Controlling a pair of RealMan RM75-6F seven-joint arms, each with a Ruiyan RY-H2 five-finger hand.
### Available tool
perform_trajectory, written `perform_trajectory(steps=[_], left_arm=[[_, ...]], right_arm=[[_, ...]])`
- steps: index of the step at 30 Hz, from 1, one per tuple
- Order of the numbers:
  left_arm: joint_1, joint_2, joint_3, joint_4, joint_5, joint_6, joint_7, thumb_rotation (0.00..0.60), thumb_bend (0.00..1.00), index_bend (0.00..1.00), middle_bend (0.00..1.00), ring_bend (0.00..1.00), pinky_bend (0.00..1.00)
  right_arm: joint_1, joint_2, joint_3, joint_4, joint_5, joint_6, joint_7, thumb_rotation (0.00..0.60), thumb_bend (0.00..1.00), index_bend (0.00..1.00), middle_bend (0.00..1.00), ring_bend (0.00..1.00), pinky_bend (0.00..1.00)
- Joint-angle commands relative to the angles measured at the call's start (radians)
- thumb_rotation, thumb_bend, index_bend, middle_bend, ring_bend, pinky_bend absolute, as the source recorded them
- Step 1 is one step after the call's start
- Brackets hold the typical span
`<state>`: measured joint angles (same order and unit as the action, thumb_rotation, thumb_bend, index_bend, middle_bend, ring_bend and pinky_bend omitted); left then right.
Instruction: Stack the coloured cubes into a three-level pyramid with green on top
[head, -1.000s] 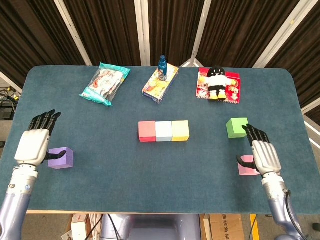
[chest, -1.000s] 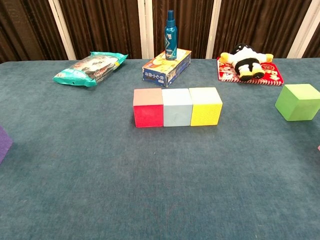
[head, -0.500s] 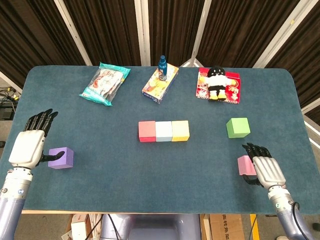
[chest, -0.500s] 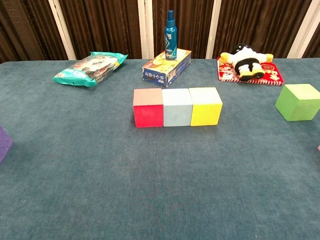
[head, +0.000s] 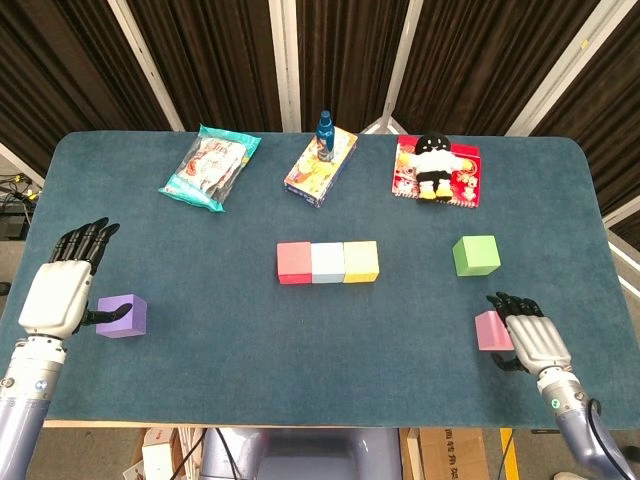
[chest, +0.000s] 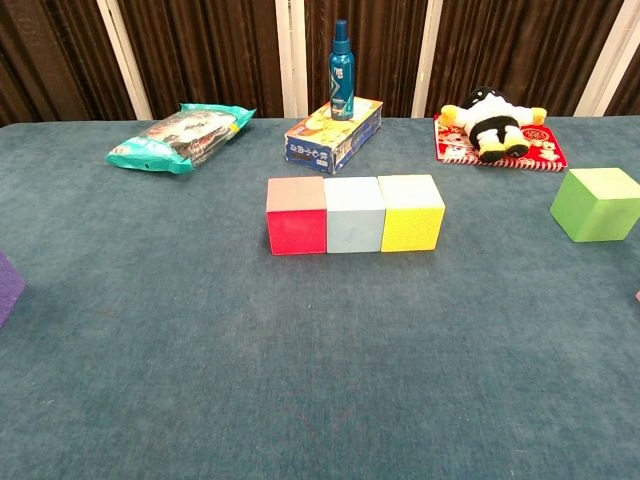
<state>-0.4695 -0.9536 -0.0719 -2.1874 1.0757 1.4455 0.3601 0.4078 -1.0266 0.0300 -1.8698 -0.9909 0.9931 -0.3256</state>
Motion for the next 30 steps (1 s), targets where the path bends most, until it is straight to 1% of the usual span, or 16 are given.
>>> perform_trajectory(steps=[1, 6, 13, 17, 19, 22, 25, 27, 30], left_arm=[[0.004, 0.001, -0.005, -0.002, 0.004, -0.001, 0.002, 0.600, 0.11, 0.00, 0.00, 0.00, 0.02], [0.015, 0.004, -0.017, -0.004, 0.009, -0.002, 0.001, 0.600, 0.11, 0.00, 0.00, 0.00, 0.02], [0.023, 0.003, -0.027, -0.004, 0.010, -0.018, 0.004, 0.600, 0.11, 0.00, 0.00, 0.00, 0.02], [0.028, 0.003, -0.035, -0.003, 0.010, -0.022, 0.004, 0.600, 0.11, 0.00, 0.00, 0.00, 0.02], [0.031, 0.004, -0.038, -0.003, 0.011, -0.025, 0.003, 0.600, 0.11, 0.00, 0.00, 0.00, 0.02], [0.034, 0.005, -0.042, -0.004, 0.012, -0.028, 0.002, 0.600, 0.11, 0.00, 0.00, 0.00, 0.02], [0.038, 0.007, -0.046, -0.004, 0.016, -0.031, 0.000, 0.600, 0.11, 0.00, 0.00, 0.00, 0.02], [0.040, 0.008, -0.047, -0.005, 0.018, -0.035, -0.001, 0.600, 0.11, 0.00, 0.00, 0.00, 0.02], [0.043, 0.012, -0.051, -0.005, 0.020, -0.041, -0.006, 0.600, 0.11, 0.00, 0.00, 0.00, 0.02]], right_arm=[[0.007, -0.020, 0.000, 0.032, 0.009, -0.005, -0.005, 0.600, 0.34, 0.00, 0.11, 0.02, 0.00], [0.015, -0.044, -0.006, 0.081, 0.030, -0.020, -0.011, 0.600, 0.34, 0.00, 0.20, 0.08, 0.00], [0.022, -0.076, -0.011, 0.148, 0.041, -0.031, -0.015, 0.600, 0.34, 0.00, 0.23, 0.11, 0.00], [0.023, -0.091, -0.017, 0.177, 0.047, -0.036, -0.019, 0.600, 0.34, 0.00, 0.31, 0.18, 0.00], [0.022, -0.098, -0.016, 0.185, 0.051, -0.032, -0.021, 0.600, 0.34, 0.00, 0.37, 0.24, 0.00], [0.019, -0.101, -0.010, 0.179, 0.046, -0.014, -0.017, 0.600, 0.34, 0.00, 0.40, 0.29, 0.00], [0.010, -0.095, -0.001, 0.153, 0.020, 0.021, -0.007, 0.600, 0.34, 0.00, 0.41, 0.30, 0.00], [0.008, -0.084, 0.005, 0.127, 0.005, 0.042, -0.008, 0.600, 0.34, 0.00, 0.41, 0.30, 0.00], [0.013, -0.042, 0.028, 0.049, 0.000, 0.072, -0.019, 0.600, 0.34, 0.00, 0.41, 0.30, 0.00]])
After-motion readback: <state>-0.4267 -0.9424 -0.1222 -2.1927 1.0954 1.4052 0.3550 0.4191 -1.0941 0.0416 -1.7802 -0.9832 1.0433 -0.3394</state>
